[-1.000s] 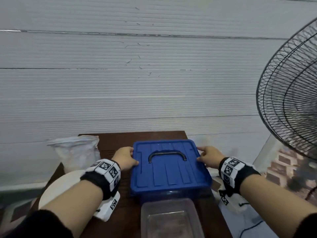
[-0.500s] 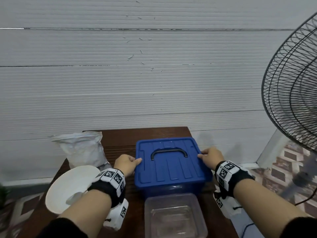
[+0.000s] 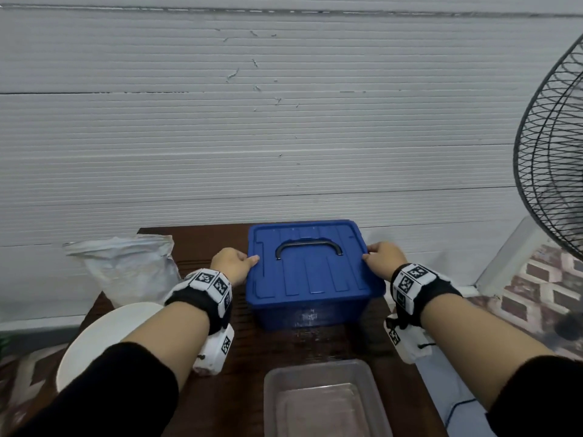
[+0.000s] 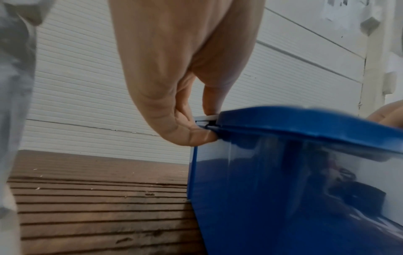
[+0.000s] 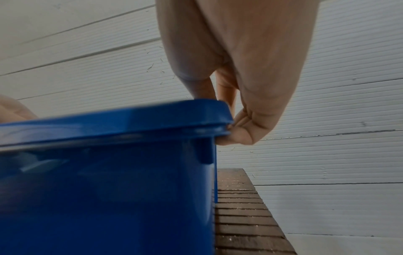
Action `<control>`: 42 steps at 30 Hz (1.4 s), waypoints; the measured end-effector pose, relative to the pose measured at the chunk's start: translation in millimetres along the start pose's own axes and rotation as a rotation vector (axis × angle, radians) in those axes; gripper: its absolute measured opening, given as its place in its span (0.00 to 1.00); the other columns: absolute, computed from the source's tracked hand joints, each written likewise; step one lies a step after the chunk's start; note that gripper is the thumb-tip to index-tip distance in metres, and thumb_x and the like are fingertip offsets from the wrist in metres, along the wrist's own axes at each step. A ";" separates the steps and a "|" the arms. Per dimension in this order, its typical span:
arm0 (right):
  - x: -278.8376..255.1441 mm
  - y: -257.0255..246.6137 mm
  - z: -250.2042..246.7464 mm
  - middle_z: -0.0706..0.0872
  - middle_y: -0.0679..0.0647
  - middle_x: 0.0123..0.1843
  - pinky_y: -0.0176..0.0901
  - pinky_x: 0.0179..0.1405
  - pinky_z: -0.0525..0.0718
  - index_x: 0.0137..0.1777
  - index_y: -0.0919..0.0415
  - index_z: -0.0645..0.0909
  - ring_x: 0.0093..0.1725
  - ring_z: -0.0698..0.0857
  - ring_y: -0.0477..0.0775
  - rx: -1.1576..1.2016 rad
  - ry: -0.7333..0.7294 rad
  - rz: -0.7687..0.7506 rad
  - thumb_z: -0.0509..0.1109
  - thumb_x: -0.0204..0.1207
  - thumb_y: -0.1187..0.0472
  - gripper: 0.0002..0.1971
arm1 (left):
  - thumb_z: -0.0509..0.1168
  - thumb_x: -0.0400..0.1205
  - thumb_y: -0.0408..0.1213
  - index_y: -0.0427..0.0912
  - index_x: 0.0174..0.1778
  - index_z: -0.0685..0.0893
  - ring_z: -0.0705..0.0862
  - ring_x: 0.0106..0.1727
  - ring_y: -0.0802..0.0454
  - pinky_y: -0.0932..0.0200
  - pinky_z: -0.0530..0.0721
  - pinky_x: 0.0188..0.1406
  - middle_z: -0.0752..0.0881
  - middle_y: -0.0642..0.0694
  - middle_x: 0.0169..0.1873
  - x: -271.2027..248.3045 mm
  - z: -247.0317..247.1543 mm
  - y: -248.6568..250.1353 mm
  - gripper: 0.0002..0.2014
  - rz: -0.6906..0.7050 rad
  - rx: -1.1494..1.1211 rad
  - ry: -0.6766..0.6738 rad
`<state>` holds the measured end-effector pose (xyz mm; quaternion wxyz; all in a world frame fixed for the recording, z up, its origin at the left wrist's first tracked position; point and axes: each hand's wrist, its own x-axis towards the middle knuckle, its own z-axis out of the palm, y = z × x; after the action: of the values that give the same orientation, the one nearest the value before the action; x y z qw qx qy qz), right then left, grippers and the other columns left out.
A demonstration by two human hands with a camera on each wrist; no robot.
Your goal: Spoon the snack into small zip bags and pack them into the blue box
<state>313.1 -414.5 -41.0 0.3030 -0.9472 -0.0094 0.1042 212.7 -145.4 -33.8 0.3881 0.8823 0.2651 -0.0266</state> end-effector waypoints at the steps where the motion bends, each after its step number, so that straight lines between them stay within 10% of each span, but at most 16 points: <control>1: 4.7 -1.8 0.6 0.86 0.69 0.59 0.50 0.59 0.79 0.61 0.73 0.83 0.59 0.83 0.67 -0.005 -0.005 -0.004 0.63 0.80 0.67 0.14 | 0.65 0.85 0.46 0.32 0.45 0.90 0.80 0.37 0.49 0.61 0.72 0.39 0.84 0.44 0.35 5.5 -0.3 1.7 0.18 0.006 0.009 0.004; 7: 25.9 -6.7 6.8 0.82 0.63 0.69 0.44 0.65 0.74 0.71 0.67 0.77 0.68 0.79 0.63 0.014 0.015 0.000 0.62 0.83 0.64 0.18 | 0.64 0.85 0.47 0.39 0.34 0.78 0.78 0.32 0.55 0.60 0.73 0.36 0.80 0.51 0.30 27.3 2.3 1.8 0.18 0.008 0.017 0.053; 11: 25.1 -7.4 7.8 0.83 0.63 0.68 0.43 0.64 0.74 0.71 0.65 0.78 0.67 0.80 0.62 0.005 0.048 0.003 0.63 0.83 0.62 0.18 | 0.64 0.85 0.48 0.40 0.46 0.87 0.82 0.48 0.49 0.59 0.76 0.50 0.84 0.48 0.42 24.6 4.5 -2.0 0.15 0.027 -0.069 0.058; 22: -52.3 12.9 12.6 0.80 0.66 0.66 0.48 0.61 0.73 0.69 0.68 0.72 0.65 0.78 0.65 0.267 0.151 0.127 0.57 0.85 0.47 0.24 | 0.56 0.88 0.50 0.40 0.51 0.84 0.84 0.41 0.52 0.57 0.83 0.37 0.87 0.48 0.42 -48.6 23.2 -53.0 0.18 -0.074 -0.373 -0.028; 27: -109.5 41.3 39.4 0.78 0.66 0.70 0.47 0.62 0.73 0.70 0.67 0.71 0.68 0.77 0.65 0.154 -0.011 0.188 0.65 0.80 0.47 0.27 | 0.62 0.86 0.44 0.47 0.53 0.85 0.84 0.50 0.51 0.62 0.76 0.47 0.88 0.45 0.54 -102.1 29.4 -103.5 0.09 0.004 -0.029 -0.108; 42: -186.4 77.9 91.0 0.83 0.67 0.61 0.57 0.60 0.82 0.62 0.66 0.81 0.59 0.83 0.68 0.005 -0.136 0.237 0.66 0.76 0.62 0.16 | 0.67 0.82 0.51 0.50 0.80 0.69 0.62 0.82 0.55 0.55 0.63 0.79 0.65 0.54 0.81 -144.5 28.4 -201.5 0.30 0.121 0.359 -0.083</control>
<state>108.8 -441.1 -122.4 0.2895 -0.9317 0.0824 0.2034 -5.1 -117.3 -152.2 0.2359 0.9498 0.1864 -0.0862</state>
